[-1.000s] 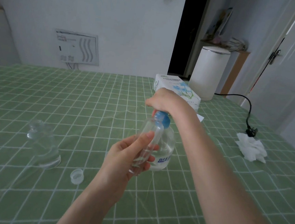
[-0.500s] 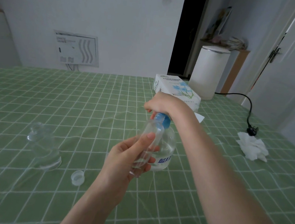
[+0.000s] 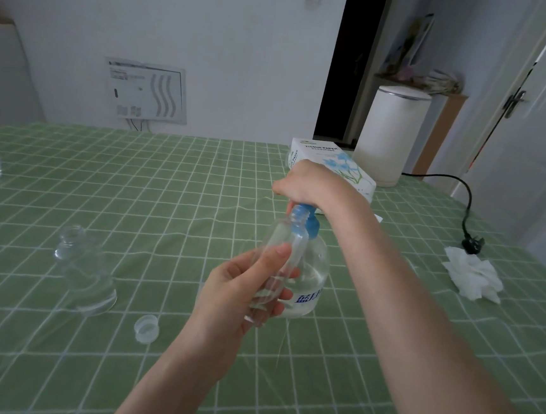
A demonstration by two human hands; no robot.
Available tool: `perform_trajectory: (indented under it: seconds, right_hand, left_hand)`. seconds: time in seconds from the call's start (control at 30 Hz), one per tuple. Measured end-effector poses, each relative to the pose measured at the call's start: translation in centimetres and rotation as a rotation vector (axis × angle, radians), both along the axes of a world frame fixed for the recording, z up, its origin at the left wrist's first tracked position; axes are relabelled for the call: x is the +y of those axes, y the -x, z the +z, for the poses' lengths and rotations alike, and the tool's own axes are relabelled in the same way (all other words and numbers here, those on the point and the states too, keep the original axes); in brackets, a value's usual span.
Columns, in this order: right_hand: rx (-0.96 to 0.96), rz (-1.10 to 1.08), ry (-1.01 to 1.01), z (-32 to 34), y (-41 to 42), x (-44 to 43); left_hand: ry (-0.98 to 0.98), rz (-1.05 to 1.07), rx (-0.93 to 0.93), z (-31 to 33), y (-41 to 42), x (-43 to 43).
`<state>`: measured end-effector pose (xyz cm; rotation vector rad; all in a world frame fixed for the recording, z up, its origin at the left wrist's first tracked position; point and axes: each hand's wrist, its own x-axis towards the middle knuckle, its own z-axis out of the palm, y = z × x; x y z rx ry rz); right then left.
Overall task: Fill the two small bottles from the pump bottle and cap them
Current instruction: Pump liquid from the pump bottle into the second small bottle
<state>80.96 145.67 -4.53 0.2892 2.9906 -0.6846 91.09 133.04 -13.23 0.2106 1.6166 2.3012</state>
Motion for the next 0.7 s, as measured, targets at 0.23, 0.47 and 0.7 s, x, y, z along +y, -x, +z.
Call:
perform_trajectory:
  seconds: [0.23, 0.47, 0.7]
  right_hand:
    - [-0.043, -0.001, 0.07, 0.0, 0.0, 0.0]
    - [-0.071, -0.012, 0.105, -1.0, -0.1, -0.1]
    - [-0.052, 0.007, 0.093, -0.7, -0.1, 0.1]
  left_hand:
    - [0.017, -0.014, 0.005, -0.2, 0.1, 0.0]
    - [0.022, -0.014, -0.015, -0.4, 0.0, -0.1]
    - [0.01, -0.016, -0.011, -0.2, 0.1, -0.1]
